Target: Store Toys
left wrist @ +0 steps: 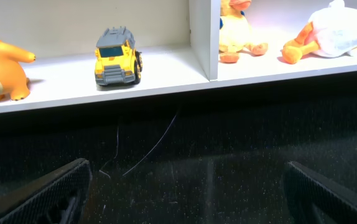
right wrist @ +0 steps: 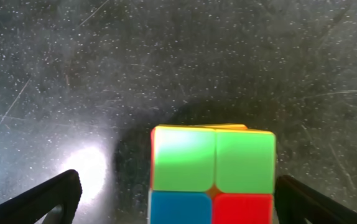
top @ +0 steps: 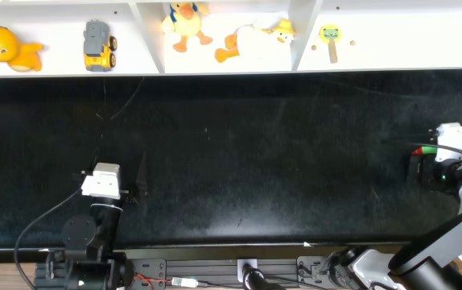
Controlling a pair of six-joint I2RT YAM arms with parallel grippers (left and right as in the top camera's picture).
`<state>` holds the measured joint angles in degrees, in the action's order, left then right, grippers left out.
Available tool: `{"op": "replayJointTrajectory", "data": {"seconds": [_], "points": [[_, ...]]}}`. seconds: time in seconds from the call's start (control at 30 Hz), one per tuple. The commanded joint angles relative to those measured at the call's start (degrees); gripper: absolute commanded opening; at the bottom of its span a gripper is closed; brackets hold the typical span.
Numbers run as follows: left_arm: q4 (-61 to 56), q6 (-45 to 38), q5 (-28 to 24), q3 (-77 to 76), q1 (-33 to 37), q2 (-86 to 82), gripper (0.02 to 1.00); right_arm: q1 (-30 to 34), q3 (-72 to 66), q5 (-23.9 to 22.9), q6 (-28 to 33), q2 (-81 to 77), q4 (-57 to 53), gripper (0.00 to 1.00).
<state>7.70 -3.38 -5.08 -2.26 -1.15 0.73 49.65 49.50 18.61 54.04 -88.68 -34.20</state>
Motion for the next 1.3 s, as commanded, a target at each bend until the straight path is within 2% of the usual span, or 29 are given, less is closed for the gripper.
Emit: {"op": "replayJointTrajectory", "data": {"seconds": [0.03, 0.17, 0.27, 0.43, 0.6, 0.8, 0.9, 1.17, 1.3], "points": [[-0.3, -1.1, 0.7, 0.4, -0.5, -0.6, 0.998, -0.6, -1.1, -0.2, -0.2, -0.1, 0.6, 0.993], [-0.3, -1.1, 0.7, 0.4, -0.5, -0.6, 0.998, -0.6, -1.1, -0.2, -0.3, -0.1, 1.2, 0.869], [-0.3, -1.1, 0.7, 0.4, -0.5, -0.6, 0.996, -0.6, -1.1, -0.2, -0.3, -0.1, 1.3, 0.709], [-0.3, -1.1, 0.7, 0.4, -0.5, -0.6, 0.998, -0.6, -1.1, -0.3, -0.3, -0.1, 1.3, 0.586], [-0.3, -1.1, 0.7, 0.4, -0.5, -0.6, 0.998, -0.6, -1.0, -0.3, -0.8, 0.6, 1.5, 0.586], [-0.3, -1.1, 0.7, 0.4, -0.5, -0.6, 0.998, -2.4, 2.3, -3.3, -7.1, 3.7, 1.1, 0.560], [-0.3, -1.1, 0.7, 0.4, -0.5, -0.6, 0.998, -4.7, 6.3, -5.3, -9.3, 4.2, -1.0, 0.573], [-0.3, -1.1, 0.7, 0.4, -0.5, -0.6, 0.996, -11.5, 17.8, -5.7, -14.6, 2.8, -4.4, 0.564], [-0.3, -1.1, 0.7, 0.4, -0.5, -0.6, 0.998, -15.0, 23.5, -8.8, -16.8, 0.1, -7.0, 0.566]]}}
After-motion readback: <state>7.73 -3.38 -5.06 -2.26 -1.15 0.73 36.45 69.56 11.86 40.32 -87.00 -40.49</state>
